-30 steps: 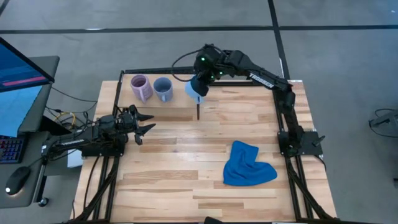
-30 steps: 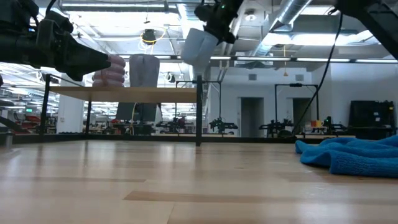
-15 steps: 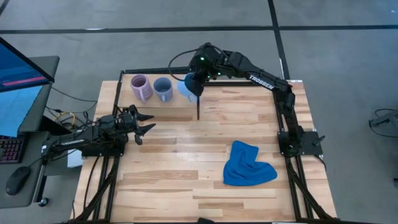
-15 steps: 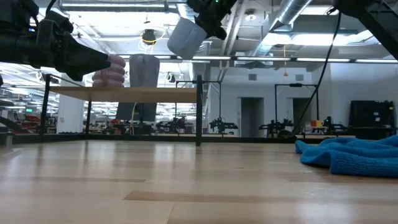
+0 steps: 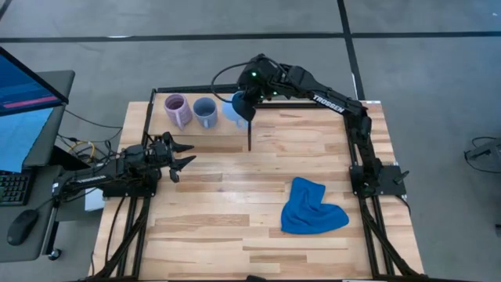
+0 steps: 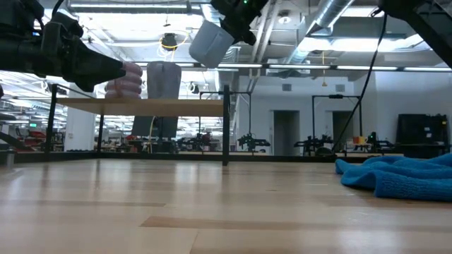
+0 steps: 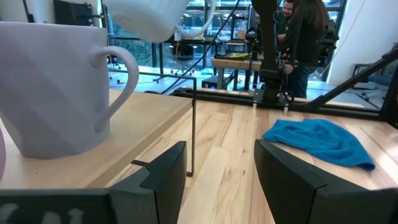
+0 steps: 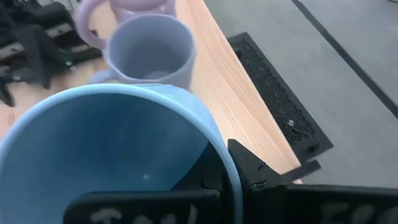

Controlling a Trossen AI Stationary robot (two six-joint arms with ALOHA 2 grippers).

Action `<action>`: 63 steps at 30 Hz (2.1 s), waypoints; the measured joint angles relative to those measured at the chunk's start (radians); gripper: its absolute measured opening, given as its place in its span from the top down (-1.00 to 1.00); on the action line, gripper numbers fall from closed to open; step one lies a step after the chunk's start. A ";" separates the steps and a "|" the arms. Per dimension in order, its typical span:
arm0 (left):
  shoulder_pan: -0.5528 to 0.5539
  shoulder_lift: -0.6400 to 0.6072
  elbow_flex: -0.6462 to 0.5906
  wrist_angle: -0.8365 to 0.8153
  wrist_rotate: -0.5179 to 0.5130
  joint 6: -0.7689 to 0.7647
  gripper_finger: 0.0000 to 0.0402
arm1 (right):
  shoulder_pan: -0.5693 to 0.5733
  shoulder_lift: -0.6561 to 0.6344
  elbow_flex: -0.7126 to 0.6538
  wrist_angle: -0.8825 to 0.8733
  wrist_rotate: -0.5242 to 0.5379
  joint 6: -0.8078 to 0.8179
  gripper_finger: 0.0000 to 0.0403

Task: Stack small to large cups/mugs on shelf
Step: Put the blue cup on the shelf

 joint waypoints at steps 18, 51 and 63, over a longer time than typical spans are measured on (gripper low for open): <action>0.000 0.000 0.000 0.000 0.000 0.000 0.10 | 0.003 0.065 -0.019 -0.001 0.087 0.024 0.92; 0.000 0.000 0.000 0.000 0.000 0.000 0.10 | -0.011 0.138 -0.012 -0.025 0.068 0.019 0.89; 0.000 0.000 0.000 0.000 0.000 0.006 0.10 | -0.015 0.137 -0.011 -0.034 0.068 0.019 0.82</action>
